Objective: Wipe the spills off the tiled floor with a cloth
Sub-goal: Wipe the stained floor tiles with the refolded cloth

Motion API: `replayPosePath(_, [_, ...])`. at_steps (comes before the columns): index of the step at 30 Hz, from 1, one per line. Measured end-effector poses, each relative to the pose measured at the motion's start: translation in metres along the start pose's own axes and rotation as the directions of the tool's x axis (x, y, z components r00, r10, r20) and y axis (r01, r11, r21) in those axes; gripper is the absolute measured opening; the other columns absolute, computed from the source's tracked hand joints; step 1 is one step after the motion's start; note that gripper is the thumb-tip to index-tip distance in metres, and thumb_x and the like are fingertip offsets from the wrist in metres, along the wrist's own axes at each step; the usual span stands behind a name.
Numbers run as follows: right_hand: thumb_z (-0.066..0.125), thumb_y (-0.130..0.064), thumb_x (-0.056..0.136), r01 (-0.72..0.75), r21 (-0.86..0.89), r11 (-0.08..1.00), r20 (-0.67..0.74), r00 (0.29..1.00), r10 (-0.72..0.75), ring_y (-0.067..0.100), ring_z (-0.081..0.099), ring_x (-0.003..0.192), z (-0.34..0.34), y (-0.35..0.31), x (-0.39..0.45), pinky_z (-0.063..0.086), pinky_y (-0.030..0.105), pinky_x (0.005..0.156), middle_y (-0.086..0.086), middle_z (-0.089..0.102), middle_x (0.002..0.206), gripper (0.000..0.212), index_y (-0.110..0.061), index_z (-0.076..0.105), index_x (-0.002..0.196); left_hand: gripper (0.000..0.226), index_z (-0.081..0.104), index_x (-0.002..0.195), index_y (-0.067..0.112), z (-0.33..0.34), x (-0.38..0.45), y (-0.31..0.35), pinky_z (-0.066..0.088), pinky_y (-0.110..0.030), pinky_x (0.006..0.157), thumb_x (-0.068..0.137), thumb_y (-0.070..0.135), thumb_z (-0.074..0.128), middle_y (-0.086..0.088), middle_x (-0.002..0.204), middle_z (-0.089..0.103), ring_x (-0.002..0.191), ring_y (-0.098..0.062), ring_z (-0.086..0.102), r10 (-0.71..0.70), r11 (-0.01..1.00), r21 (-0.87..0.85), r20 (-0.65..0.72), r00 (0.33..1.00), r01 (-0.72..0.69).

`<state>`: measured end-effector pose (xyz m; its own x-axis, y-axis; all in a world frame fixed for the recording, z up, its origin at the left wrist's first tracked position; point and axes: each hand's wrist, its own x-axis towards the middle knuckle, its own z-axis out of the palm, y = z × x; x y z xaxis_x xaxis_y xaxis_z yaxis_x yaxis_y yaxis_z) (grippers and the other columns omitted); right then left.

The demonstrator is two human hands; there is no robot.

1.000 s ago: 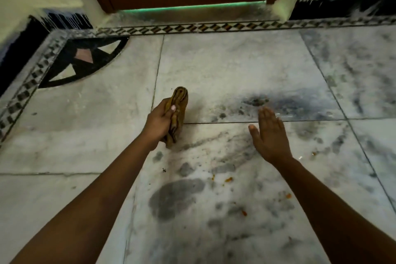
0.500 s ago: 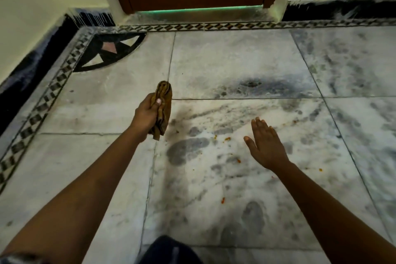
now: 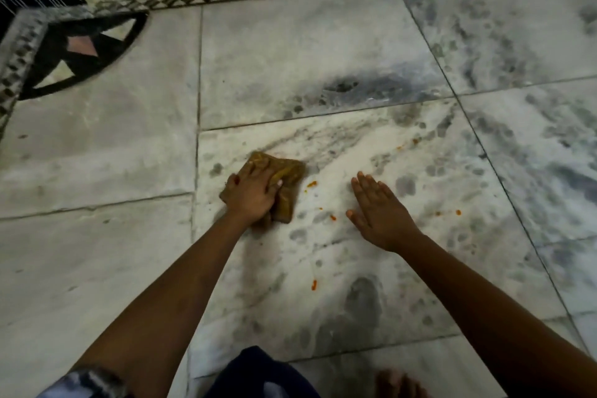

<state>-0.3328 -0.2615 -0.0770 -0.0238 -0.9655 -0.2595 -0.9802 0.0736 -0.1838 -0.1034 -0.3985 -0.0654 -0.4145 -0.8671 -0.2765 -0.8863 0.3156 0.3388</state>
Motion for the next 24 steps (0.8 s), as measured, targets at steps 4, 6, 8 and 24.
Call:
replayPosePath(4, [0.023,-0.046,0.099,0.031,-0.005,0.999,0.005,0.999,-0.031,0.022,-0.003,0.146,0.015,0.006,0.016,-0.007,0.031,0.116,0.013,-0.001,0.158,0.067,-0.007,0.002,0.149,0.054,0.009,0.145,0.043,0.030,0.024,0.007,-0.002,-0.054,0.112,0.095,0.054,0.026,0.005,0.158,-0.003,0.145,-0.023,-0.007,0.009,0.990,0.142,0.022,1.000,-0.012])
replayPosePath(6, [0.016,-0.049,0.096,0.041,-0.013,0.999,-0.008,0.999,-0.041,0.022,-0.001,0.146,0.021,0.009,0.020,-0.006,0.030,0.116,0.012,0.001,0.158,0.068,-0.008,0.004,0.149,0.057,0.007,0.144,0.047,0.037,0.040,0.018,-0.004,-0.057,0.110,0.091,0.062,0.025,0.007,0.158,-0.004,0.144,-0.025,-0.008,0.006,0.989,0.150,-0.025,1.000,-0.002])
replayPosePath(8, [0.013,-0.052,0.093,0.048,0.008,0.999,-0.045,0.998,-0.048,0.022,0.005,0.146,0.023,0.010,0.018,-0.001,0.032,0.117,0.011,0.006,0.157,0.072,-0.008,0.009,0.149,0.060,0.007,0.143,0.049,0.041,0.052,0.031,-0.005,-0.059,0.108,0.089,0.066,0.025,0.007,0.158,-0.005,0.144,-0.027,-0.008,0.007,0.989,0.151,-0.047,0.999,0.000])
replayPosePath(24, [0.027,-0.047,0.096,0.062,0.023,0.998,-0.093,0.994,-0.060,0.025,0.004,0.146,0.027,0.010,0.015,-0.001,0.035,0.118,0.013,0.006,0.157,0.069,-0.006,0.009,0.149,0.053,0.017,0.145,0.041,0.023,0.039,0.007,0.011,-0.065,0.108,0.095,0.053,0.030,-0.002,0.158,-0.003,0.142,-0.038,-0.007,-0.142,0.982,0.114,-0.060,0.988,0.148])
